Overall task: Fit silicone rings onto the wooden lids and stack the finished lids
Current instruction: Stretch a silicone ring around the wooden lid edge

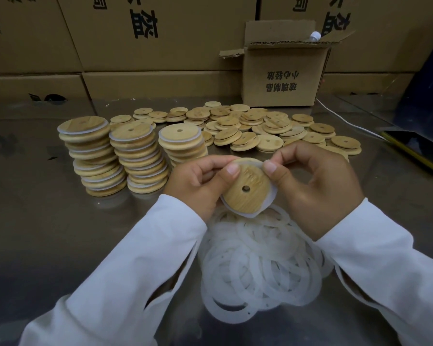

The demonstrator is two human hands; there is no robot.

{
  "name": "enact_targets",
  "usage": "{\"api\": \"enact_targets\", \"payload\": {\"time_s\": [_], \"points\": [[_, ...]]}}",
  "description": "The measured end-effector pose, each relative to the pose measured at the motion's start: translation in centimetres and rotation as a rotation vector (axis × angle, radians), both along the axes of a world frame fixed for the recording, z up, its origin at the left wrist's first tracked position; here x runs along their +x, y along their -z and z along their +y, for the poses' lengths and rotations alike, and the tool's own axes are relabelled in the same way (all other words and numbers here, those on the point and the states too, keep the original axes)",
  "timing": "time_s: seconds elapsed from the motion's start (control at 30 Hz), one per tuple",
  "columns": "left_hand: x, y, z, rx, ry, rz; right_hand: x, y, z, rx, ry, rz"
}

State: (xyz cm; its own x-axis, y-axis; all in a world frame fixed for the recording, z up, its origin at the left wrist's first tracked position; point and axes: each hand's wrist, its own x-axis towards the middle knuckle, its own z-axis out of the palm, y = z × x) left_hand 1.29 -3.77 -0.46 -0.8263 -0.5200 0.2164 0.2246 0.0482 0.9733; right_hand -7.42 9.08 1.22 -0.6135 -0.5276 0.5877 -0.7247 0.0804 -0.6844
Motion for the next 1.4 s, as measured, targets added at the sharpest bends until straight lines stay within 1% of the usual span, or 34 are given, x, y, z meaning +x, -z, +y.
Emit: {"api": "enact_targets", "payload": {"time_s": [0.1,0.2,0.27,0.33,0.43,0.53,0.63,0.73,0.97,1.07,1.27,1.33,1.4], "points": [[0.0,0.4,0.4,0.022,-0.007,-0.007,-0.1,0.3,0.2,-0.025,-0.001,-0.044],[-0.3,0.8,0.3,0.084,-0.070,0.001,0.1,0.9,-0.1,-0.054,0.020,-0.095],[-0.3,0.8,0.1,0.155,-0.105,0.008,0.3,1.3,-0.3,-0.072,0.048,-0.095],[-0.4,0.8,0.0,0.184,-0.119,0.013,0.5,1.5,-0.4,-0.066,0.066,-0.074],[-0.4,0.9,0.2,0.177,-0.067,0.032,0.3,1.7,-0.3,-0.046,0.099,-0.042],[-0.4,1.0,0.4,0.180,0.009,0.040,-0.2,1.8,-0.3,-0.049,0.127,-0.074],[-0.3,1.1,0.2,0.166,0.043,0.026,-0.3,1.8,-0.3,-0.020,0.113,-0.099],[-0.3,1.2,0.0,0.129,0.021,0.005,-0.3,1.9,-0.3,-0.002,0.107,-0.067],[-0.1,1.2,0.4,-0.080,-0.016,-0.033,0.3,1.7,-0.2,0.062,0.011,0.025],[-0.2,1.2,0.2,-0.129,-0.029,-0.047,0.0,1.6,-0.3,0.058,0.010,-0.036],[-0.1,1.1,0.3,-0.148,-0.031,-0.032,0.1,1.1,-0.2,-0.002,-0.021,-0.182],[-0.1,1.0,0.2,-0.136,-0.018,-0.031,0.0,1.0,-0.2,-0.029,-0.041,-0.232],[-0.1,1.0,0.2,-0.073,0.003,-0.036,0.0,0.8,-0.1,-0.043,-0.063,-0.267]]}}
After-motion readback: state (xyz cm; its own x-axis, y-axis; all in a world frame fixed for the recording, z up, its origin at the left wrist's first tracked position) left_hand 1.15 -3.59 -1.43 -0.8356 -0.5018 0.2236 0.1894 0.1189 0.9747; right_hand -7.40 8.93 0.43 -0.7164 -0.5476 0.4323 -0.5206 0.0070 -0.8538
